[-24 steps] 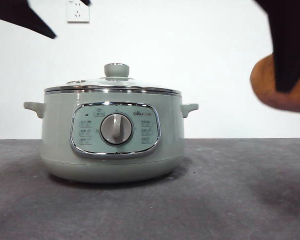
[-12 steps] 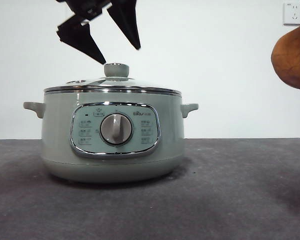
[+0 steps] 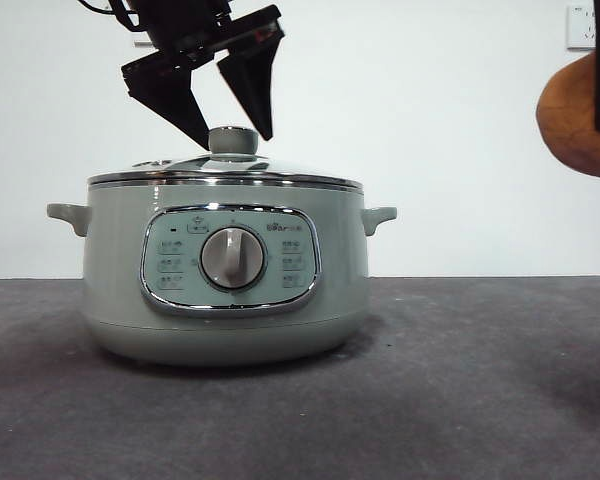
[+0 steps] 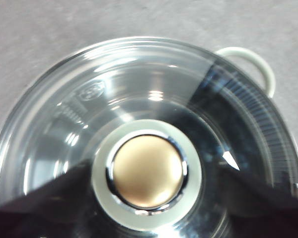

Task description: Pick up the potato,open the lid,put the potato in the pot,close the lid

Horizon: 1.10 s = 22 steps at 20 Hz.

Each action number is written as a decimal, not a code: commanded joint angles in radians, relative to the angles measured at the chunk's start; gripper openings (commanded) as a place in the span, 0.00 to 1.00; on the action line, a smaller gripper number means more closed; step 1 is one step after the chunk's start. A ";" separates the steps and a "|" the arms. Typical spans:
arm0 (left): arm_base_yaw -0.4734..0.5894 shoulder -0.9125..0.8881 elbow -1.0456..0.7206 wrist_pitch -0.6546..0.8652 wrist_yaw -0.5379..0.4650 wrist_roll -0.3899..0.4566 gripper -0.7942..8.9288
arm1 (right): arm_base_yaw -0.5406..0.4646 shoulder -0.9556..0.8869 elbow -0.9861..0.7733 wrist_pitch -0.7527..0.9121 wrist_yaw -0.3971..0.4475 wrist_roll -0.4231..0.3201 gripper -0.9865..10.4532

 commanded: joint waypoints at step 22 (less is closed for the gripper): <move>0.066 -0.204 0.003 0.023 -0.005 0.029 0.07 | 0.000 0.254 0.307 0.166 -0.035 -0.003 0.08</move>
